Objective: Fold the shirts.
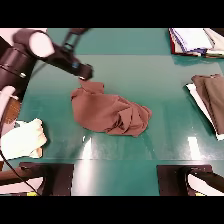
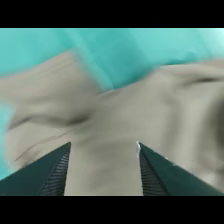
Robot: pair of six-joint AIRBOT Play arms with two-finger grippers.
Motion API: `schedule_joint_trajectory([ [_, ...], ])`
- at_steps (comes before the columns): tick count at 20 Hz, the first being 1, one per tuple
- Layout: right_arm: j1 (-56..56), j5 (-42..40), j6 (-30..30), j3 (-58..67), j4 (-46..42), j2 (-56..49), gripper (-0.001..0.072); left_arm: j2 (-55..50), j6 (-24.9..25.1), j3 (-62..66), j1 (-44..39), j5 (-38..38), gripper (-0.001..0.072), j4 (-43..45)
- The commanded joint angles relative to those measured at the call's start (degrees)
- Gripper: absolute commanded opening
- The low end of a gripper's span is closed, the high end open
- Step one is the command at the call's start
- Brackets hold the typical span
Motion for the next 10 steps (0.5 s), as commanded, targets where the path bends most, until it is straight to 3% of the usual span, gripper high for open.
schedule_joint_trajectory([
  [1,0.0,0.3,0.0,-2.3,0.1,-0.3,0.0018,-0.2,-0.7,-5.9,14.8,0.9,0.0501,-6.0],
  [4,0.0,0.3,0.0,-6.3,0.1,-0.3,0.0017,-2.5,0.4,-14.8,20.3,4.7,0.0501,-8.0],
  [10,0.0,0.4,0.0,-12.8,0.2,-0.3,0.0018,-11.4,5.1,-19.4,19.2,12.5,0.0502,-9.9],
])
